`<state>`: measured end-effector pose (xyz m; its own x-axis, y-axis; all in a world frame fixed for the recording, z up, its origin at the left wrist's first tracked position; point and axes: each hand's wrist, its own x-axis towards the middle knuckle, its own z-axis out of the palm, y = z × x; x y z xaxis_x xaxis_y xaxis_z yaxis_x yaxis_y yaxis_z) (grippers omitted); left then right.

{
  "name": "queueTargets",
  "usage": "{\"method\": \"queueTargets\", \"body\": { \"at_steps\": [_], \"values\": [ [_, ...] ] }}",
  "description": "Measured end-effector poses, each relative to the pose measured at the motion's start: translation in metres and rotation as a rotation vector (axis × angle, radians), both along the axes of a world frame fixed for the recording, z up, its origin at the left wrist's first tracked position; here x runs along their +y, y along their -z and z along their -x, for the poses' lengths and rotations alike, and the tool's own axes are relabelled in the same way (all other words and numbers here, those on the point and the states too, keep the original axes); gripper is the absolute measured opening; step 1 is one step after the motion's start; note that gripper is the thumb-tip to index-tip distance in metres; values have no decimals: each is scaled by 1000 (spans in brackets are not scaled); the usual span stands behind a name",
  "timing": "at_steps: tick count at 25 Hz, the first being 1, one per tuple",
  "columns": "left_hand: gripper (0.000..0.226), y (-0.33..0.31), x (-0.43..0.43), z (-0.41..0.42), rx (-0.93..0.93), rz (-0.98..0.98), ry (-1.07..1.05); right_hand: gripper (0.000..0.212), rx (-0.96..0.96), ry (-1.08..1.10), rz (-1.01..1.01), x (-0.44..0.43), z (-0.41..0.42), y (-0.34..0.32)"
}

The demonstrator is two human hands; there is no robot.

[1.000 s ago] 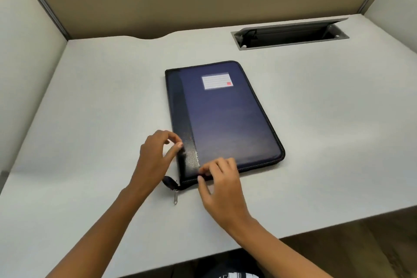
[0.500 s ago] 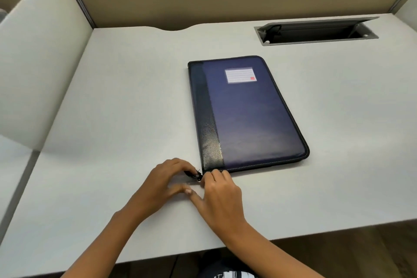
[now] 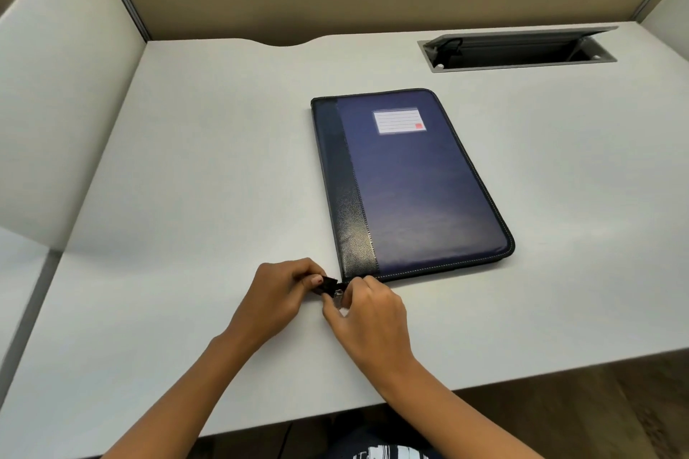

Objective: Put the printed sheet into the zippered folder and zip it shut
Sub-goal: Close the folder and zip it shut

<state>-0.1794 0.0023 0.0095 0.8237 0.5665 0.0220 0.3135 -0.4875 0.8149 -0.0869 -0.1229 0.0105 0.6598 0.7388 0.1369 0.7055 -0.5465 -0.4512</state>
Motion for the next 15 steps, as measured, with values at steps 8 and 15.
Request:
{"method": "queueTargets", "body": {
  "at_steps": [8, 15],
  "values": [
    [18, 2, 2, 1, -6, -32, -31, 13, 63, -163, -103, -13, -10, 4],
    [21, 4, 1, 4, 6, -32, -180, 12, -3, -103, -100, -26, -42, 1]
  ]
}}
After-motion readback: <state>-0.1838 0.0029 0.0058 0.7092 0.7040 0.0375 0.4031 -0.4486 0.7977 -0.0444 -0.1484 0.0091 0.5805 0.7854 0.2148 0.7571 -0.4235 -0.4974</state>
